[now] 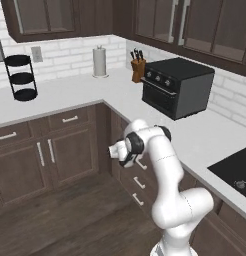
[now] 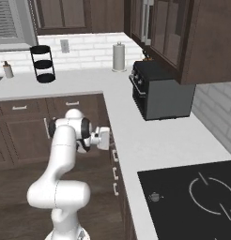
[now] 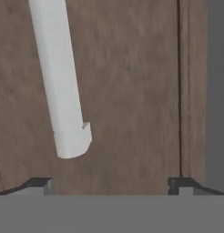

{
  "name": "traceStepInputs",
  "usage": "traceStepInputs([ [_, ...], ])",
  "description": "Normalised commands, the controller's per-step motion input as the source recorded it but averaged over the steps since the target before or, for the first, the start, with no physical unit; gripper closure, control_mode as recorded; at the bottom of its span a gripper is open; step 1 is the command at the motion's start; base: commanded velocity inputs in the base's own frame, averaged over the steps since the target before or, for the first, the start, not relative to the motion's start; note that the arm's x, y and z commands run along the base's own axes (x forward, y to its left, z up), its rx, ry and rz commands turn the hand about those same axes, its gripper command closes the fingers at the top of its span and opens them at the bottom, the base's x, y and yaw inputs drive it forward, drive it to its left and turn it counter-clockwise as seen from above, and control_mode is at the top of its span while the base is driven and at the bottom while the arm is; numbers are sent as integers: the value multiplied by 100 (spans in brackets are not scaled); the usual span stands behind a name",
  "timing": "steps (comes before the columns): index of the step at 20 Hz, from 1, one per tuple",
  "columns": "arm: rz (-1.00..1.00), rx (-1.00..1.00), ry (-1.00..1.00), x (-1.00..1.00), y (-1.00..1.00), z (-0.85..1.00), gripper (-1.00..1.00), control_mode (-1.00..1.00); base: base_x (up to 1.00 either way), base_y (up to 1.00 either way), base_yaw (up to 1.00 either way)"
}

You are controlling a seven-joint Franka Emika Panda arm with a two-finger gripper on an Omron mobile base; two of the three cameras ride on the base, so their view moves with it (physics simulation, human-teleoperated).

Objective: Take a straw from the drawer in front and place it inside the glass cup on the dining counter.

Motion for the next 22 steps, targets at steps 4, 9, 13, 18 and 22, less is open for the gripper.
traceStepInputs([
  [4, 0, 0, -1, 28, -29, -20, -100, -100, 0, 0, 0],
  [9, 0, 0, -1, 39, -12, -25, -100, -100, 0, 0, 0],
  [13, 5, 0, -2, 49, 0, -22, -100, -100, 0, 0, 0],
  [18, 6, 0, -1, 56, 0, -17, -100, -100, 0, 0, 0],
  [22, 5, 0, 0, 33, -2, -20, 100, -100, 0, 0, 0],
])
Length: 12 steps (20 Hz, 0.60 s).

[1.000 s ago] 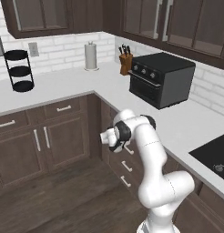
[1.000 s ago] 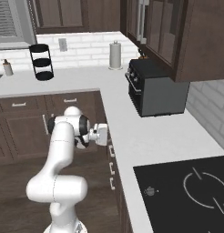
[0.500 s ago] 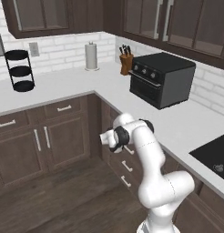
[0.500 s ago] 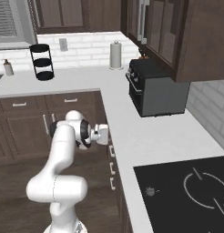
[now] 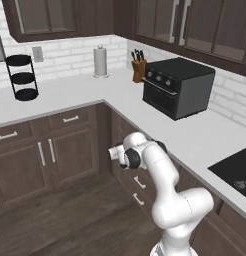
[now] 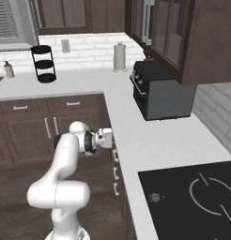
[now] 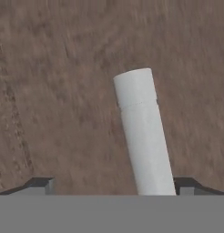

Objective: Take a straw from the drawer in front and place it inside the glass cup on the dining counter.

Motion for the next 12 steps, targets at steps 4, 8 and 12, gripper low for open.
traceStepInputs([
  [4, 2, 0, 0, 0, -10, -10, 100, -100, 0, 0, 0],
  [8, 0, 0, 0, -10, -2, 0, 100, -100, 0, 0, 0],
  [12, 2, 0, 0, -19, 3, 0, 100, -100, 0, 0, 0],
])
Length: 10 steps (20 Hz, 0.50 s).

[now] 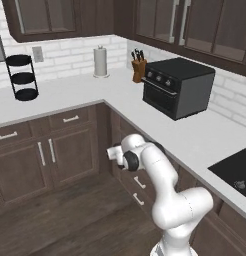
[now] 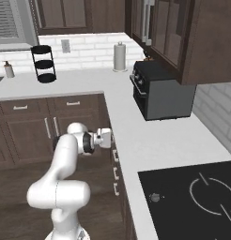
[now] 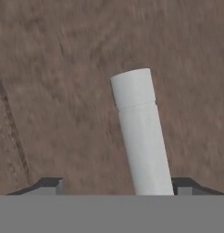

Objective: Take a straw from the drawer in front and place it inside the glass cup on the dining counter.

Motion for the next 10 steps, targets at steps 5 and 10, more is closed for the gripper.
traceStepInputs([
  [5, 3, 3, 0, -22, 26, 0, 100, -100, 0, 0, 0],
  [10, 3, 4, 0, -25, 45, 0, 100, -100, 0, 0, 0],
])
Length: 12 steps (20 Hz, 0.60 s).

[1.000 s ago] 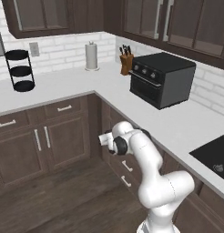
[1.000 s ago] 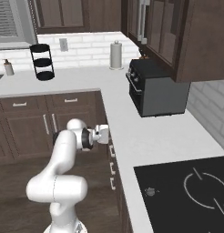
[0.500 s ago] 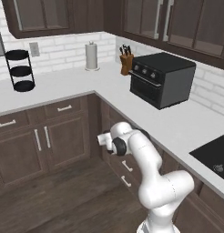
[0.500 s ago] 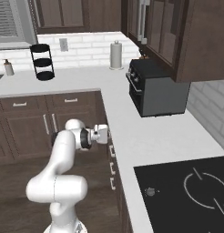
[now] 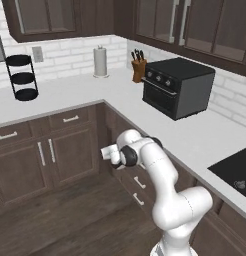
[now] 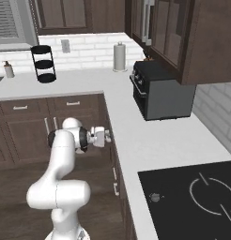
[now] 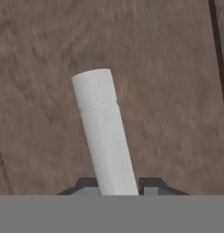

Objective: Take a straw from the drawer in front and place it inside the glass cup on the dining counter.

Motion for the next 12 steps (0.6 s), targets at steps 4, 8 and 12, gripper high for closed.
traceStepInputs([
  [4, 4, 7, 0, -32, 58, 0, 100, -100, 0, 0, 0],
  [8, 6, 12, 0, -37, 67, 1, 100, -100, 0, 0, 0],
  [12, 6, 14, 2, -35, 76, 3, 100, -100, 0, 0, 0],
])
